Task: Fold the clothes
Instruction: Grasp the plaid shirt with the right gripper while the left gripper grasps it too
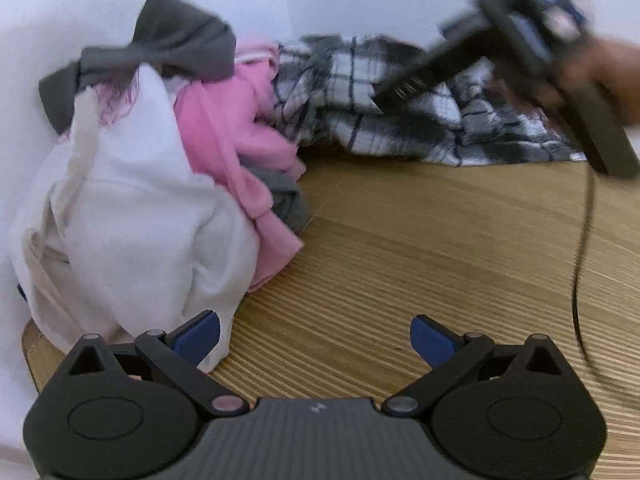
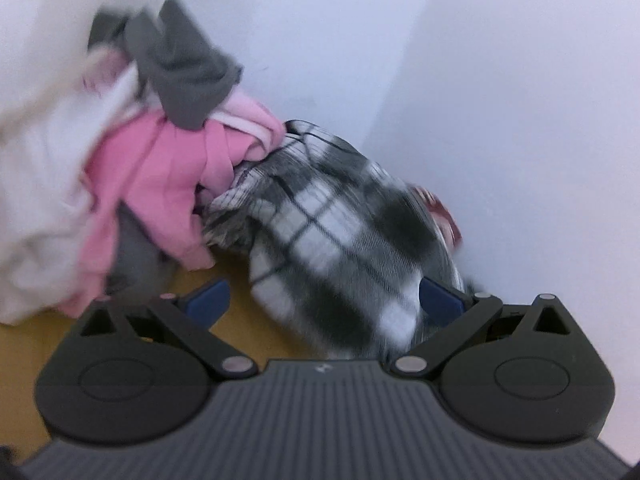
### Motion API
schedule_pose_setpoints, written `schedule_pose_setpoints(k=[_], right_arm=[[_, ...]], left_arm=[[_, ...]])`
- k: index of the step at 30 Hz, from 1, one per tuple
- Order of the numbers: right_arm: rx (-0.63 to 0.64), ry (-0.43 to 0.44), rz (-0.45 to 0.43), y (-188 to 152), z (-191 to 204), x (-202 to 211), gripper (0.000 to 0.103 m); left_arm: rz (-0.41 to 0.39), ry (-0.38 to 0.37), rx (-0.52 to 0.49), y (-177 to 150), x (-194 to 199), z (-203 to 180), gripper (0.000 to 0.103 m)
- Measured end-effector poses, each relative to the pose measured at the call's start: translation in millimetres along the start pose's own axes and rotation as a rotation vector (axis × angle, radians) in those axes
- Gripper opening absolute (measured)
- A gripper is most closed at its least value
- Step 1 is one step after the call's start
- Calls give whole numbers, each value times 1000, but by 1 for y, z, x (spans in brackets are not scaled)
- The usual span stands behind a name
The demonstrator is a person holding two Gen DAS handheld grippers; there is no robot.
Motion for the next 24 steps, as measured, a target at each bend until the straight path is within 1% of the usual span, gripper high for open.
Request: schedule_pose_setpoints(k=[3,5,8,12,13,14,15,16,17,18,21,24], right_arm=[[155,-2,6,19,7,-49,103],[217,-2,18,27,6,-77,103],[263,1,43,37,5,-115,103],[291,12,74,42,5,-149,103],[284,25,75,40,4,-153,96],[263,52,99,37,3,-156,80],[233,85,137,33,0,-158,38],[198,96,150,29,-3,-157,28],[165,96,133,26,-8,-150,24],[128,103,113,23,-13,-138,19],[19,130,71,13,-26,-96,17],[-29,154,43,-6,-36,-43,15]], left_arm=[[41,-28,18,1,-19,8,103],[66,-44,33,0,-29,12,103],[98,-66,37,-2,-41,15,103],[128,-61,41,-2,-52,21,103],[138,-60,46,-2,-53,23,103],[144,-57,51,-2,-55,25,103],[146,-52,58,-1,-56,28,103],[145,-49,63,-1,-55,31,103],[142,-46,67,0,-55,33,103],[140,-42,70,0,-55,35,103],[136,-26,75,4,-52,37,103],[120,-19,69,7,-44,37,103]])
Point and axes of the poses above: each gripper's, at about its wrist camera, not at the fingertips, and x roughly against the way its jaws point, z to its left, y to its top, the point moved 2 cm from there along -x, roughly the way its jaws point, and after that the axes turned 4 degrees about -x, right-handed, at the moved point
